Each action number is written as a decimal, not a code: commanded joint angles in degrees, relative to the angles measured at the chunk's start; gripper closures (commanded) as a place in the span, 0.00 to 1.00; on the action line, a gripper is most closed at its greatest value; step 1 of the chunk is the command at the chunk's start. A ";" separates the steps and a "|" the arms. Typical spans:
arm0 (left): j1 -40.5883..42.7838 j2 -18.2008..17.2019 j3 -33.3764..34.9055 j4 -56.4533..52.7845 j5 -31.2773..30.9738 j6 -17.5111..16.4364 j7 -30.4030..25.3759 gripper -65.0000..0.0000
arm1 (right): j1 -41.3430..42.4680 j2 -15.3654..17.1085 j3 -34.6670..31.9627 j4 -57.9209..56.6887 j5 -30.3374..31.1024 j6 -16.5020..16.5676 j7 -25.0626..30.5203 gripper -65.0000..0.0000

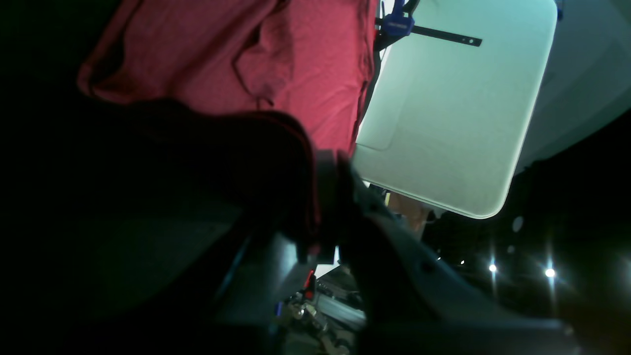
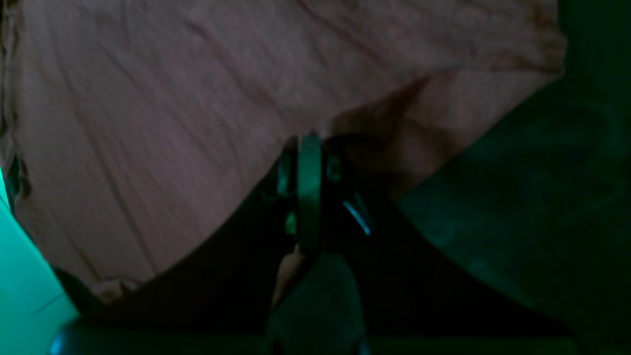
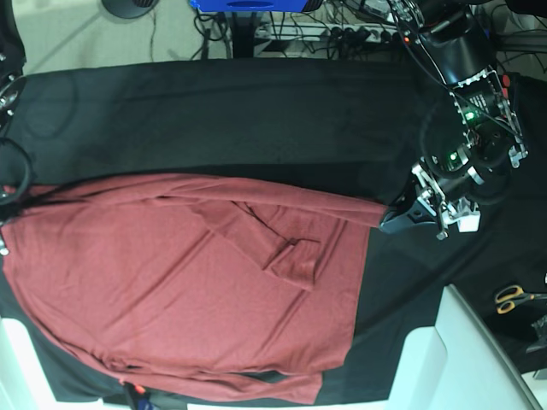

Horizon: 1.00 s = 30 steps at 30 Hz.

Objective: Fold the T-shirt properly
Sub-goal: 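Pull the held shirt edge with the left gripper toward the shirt body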

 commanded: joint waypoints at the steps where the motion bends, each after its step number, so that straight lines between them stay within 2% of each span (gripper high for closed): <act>1: -1.27 -0.48 0.02 -0.01 -0.61 -0.10 0.42 1.00 | 1.55 1.42 -0.20 0.97 0.76 0.15 0.92 0.99; 7: -1.88 -0.39 0.02 -1.68 1.50 -0.10 0.33 1.00 | 2.43 1.42 -6.35 0.97 0.76 0.06 3.21 0.99; 17: -4.17 -0.48 0.02 -1.95 1.77 -0.10 0.33 1.00 | 5.15 2.30 -7.23 -5.98 0.76 0.06 6.19 0.99; 21: -5.40 -0.39 -0.33 -5.20 5.20 -0.10 0.24 1.00 | 5.15 2.38 -7.23 -5.98 0.76 0.15 6.55 0.99; 25: -5.93 -0.39 -0.42 -6.78 5.72 -0.10 0.24 1.00 | 5.15 2.38 -9.34 -5.98 0.76 -0.03 6.63 0.99; 30: -6.19 -0.39 0.99 -7.66 5.72 -0.18 -3.36 1.00 | 5.77 2.38 -11.36 -6.07 0.76 -0.12 6.72 0.99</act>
